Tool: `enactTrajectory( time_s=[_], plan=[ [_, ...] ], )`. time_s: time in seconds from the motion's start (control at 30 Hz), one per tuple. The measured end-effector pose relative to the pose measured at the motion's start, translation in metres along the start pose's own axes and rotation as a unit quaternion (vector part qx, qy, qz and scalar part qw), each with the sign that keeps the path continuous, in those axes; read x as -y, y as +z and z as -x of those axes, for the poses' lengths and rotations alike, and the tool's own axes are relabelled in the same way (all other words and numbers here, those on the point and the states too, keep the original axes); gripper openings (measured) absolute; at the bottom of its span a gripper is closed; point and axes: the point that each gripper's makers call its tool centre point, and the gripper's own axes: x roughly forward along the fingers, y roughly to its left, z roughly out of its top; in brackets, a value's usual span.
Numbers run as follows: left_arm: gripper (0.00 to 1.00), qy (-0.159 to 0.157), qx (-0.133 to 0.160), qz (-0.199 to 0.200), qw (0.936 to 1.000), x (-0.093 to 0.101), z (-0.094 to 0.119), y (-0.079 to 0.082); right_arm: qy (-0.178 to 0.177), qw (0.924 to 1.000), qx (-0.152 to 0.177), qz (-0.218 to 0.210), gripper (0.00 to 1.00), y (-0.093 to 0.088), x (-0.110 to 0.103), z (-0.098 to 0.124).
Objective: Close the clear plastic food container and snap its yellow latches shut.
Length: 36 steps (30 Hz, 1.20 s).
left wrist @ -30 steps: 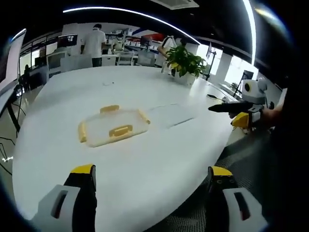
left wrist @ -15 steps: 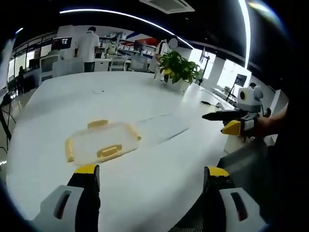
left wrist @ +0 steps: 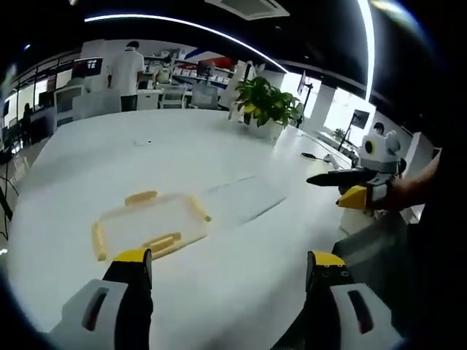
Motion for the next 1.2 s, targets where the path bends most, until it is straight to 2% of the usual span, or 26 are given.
enactTrajectory(
  time_s=[0.3,0.73,0.97,1.2],
  plan=[
    [0.84,-0.008,-0.001,-0.01,0.9999,0.003,-0.009,0.006,-0.006,1.0,0.006,-0.005,0.78,0.004,0.005,-0.001],
    [0.81,-0.005,-0.009,-0.031,0.9995,-0.008,-0.016,0.013,-0.006,0.9999,0.012,-0.003,0.77,0.011,0.009,-0.007],
    [0.83,0.0,-0.006,-0.031,0.9995,-0.012,-0.017,0.016,0.001,0.9999,0.008,0.012,0.76,0.013,0.004,-0.013],
    [0.83,0.004,-0.004,-0.043,0.999,-0.018,-0.017,0.027,0.017,0.9996,0.013,0.02,0.75,0.025,0.0,-0.027]
  ],
)
